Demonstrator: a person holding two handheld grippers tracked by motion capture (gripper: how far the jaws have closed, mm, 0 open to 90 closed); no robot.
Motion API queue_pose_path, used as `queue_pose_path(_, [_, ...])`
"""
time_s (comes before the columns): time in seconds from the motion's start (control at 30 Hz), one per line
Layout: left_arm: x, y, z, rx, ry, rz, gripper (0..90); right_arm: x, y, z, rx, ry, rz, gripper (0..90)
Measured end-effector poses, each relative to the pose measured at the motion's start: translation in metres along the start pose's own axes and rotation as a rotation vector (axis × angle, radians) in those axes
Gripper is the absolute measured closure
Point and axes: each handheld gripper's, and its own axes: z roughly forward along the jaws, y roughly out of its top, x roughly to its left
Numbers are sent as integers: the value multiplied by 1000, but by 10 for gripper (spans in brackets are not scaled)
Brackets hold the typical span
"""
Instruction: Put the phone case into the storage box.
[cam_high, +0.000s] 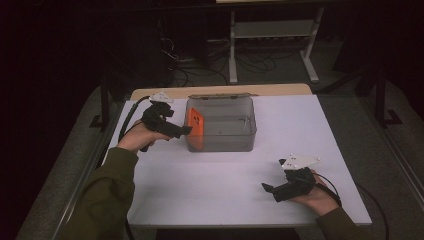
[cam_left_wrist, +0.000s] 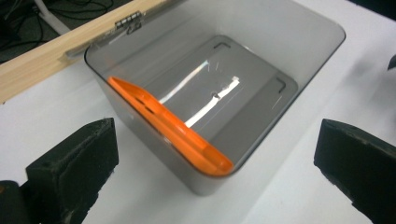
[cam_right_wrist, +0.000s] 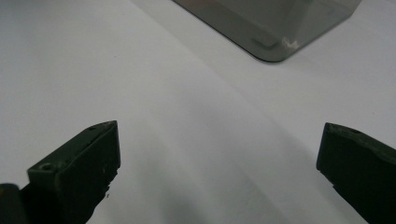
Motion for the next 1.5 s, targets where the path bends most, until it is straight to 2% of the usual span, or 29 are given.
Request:
queue_pose_path(0.27, [-5, -23, -7, -33, -1, 7, 0, -1, 0, 0, 2, -1, 3, 0])
queue_pose_path(0.37, [-9, -33, -9, -36, 0, 22, 0, -1, 0, 0, 2, -2, 3, 0])
queue_pose_path(0.7, [-18, -61, -11, -58, 24, 47, 0, -1, 0, 0, 3, -3, 7, 0])
queue_pose_path(1.03, [-26, -90, -10, -72, 27, 54, 0, -1, -1, 0, 5, -3, 5, 0])
queue_pose_path(1.2, [-29, -104, -8, -76, 31, 45, 0, -1, -1, 0, 6, -4, 6, 0])
queue_pose_path(1.5, [-36, -119, -4, -82, 37, 61, 0, -1, -1, 0, 5, -5, 6, 0])
